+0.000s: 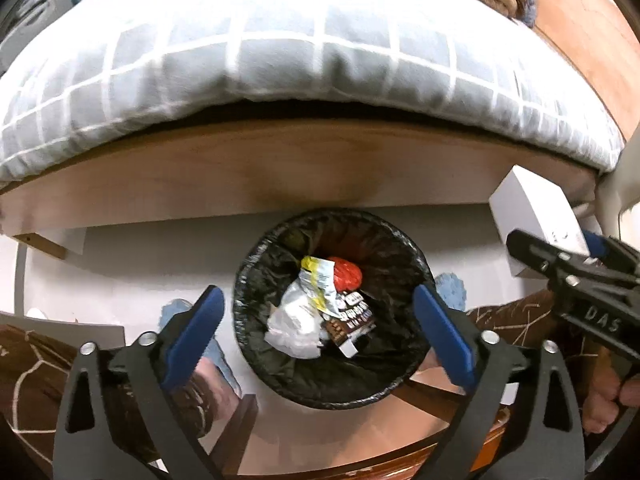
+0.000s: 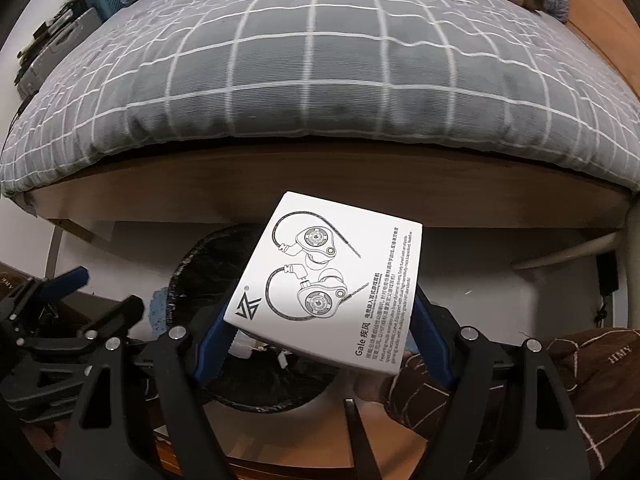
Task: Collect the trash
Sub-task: 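Lower the white leaflet in the right tool and open it over the bin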
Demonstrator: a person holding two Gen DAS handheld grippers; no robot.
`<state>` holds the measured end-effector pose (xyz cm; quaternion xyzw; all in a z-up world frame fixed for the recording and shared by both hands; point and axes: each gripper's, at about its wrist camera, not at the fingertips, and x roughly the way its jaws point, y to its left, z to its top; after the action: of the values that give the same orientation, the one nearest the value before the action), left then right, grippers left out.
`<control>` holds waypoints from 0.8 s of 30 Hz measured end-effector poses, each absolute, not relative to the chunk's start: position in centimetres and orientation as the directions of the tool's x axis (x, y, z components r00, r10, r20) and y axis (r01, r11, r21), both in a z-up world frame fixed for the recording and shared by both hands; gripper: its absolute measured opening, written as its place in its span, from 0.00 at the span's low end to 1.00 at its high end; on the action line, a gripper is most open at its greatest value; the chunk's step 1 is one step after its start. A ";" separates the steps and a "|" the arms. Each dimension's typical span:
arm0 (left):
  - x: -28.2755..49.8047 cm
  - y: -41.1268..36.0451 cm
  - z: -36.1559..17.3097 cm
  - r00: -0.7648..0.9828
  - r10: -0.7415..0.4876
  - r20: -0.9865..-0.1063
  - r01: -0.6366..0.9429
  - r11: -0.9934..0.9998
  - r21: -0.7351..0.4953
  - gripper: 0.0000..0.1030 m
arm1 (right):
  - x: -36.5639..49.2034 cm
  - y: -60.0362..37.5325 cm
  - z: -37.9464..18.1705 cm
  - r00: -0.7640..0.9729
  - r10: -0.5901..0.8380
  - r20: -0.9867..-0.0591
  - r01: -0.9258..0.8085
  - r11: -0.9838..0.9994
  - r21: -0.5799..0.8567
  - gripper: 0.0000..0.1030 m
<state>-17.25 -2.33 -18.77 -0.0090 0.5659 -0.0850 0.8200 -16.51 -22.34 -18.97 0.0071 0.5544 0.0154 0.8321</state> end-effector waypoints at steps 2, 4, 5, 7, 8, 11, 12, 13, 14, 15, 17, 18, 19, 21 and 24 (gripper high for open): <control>-17.2 -1.4 -18.3 0.358 -0.142 -0.923 0.110 0.988 -0.109 0.94 | -16.4 -21.5 -19.0 0.386 0.041 -0.922 -0.032 0.999 0.032 0.73; -17.2 -0.6 -17.9 0.362 -0.136 -0.922 0.092 0.990 -0.110 0.94 | -16.2 -20.7 -19.2 0.380 0.050 -0.924 -0.046 0.998 0.035 0.73; -17.2 -0.1 -17.7 0.363 -0.129 -0.923 0.083 0.991 -0.106 0.94 | -16.1 -20.3 -19.3 0.377 0.053 -0.925 -0.052 0.998 0.036 0.73; -17.3 0.5 -17.6 0.364 -0.117 -0.924 0.074 0.993 -0.096 0.94 | -15.8 -19.9 -19.3 0.372 0.063 -0.926 -0.067 0.997 0.041 0.73; -17.2 0.8 -17.6 0.365 -0.111 -0.924 0.070 0.993 -0.091 0.94 | -15.7 -19.4 -19.4 0.370 0.069 -0.926 -0.079 0.996 0.043 0.73; -17.3 1.6 -17.3 0.371 -0.083 -0.925 0.073 0.996 -0.060 0.94 | -15.5 -18.1 -19.5 0.368 0.081 -0.926 -0.107 0.993 0.045 0.73; -17.4 1.7 -17.2 0.372 -0.081 -0.925 0.073 0.996 -0.058 0.94 | -15.3 -17.6 -19.6 0.366 0.086 -0.926 -0.116 0.992 0.046 0.73; -17.4 1.9 -17.2 0.371 -0.081 -0.925 0.071 0.996 -0.058 0.94 | -15.2 -17.2 -19.8 0.365 0.090 -0.927 -0.125 0.991 0.047 0.73; -17.4 2.2 -17.2 0.369 -0.080 -0.926 0.064 0.996 -0.060 0.94 | -15.0 -16.7 -20.1 0.358 0.088 -0.929 -0.134 0.990 0.042 0.73; -17.5 2.4 -17.2 0.368 -0.080 -0.927 0.059 0.996 -0.062 0.94 | -14.9 -16.5 -20.3 0.354 0.089 -0.931 -0.137 0.990 0.042 0.73; -17.5 2.8 -17.3 0.366 -0.081 -0.927 0.053 0.996 -0.066 0.94 | -14.8 -16.1 -20.6 0.344 0.096 -0.934 -0.144 0.988 0.049 0.73; -17.4 3.0 -17.3 0.368 -0.079 -0.927 0.048 0.997 -0.066 0.94 | -14.9 -15.9 -20.8 0.343 0.096 -0.935 -0.147 0.988 0.048 0.73; -17.4 3.2 -17.4 0.367 -0.079 -0.927 0.044 0.997 -0.068 0.94 | -15.0 -15.7 -21.0 0.340 0.094 -0.936 -0.152 0.987 0.044 0.73; -17.4 3.5 -17.5 0.364 -0.081 -0.928 0.034 0.997 -0.073 0.94 | -14.9 -15.5 -21.0 0.337 0.098 -0.936 -0.157 0.986 0.047 0.73; -17.2 3.7 -17.9 0.358 -0.083 -0.930 0.028 0.997 -0.078 0.94 | -14.7 -15.0 -21.2 0.333 0.105 -0.937 -0.171 0.984 0.050 0.73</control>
<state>-17.24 3.65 -17.89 -0.0243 0.5656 -0.0336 0.8236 -14.68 -14.98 -21.22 -0.0288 0.5712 0.0847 0.8159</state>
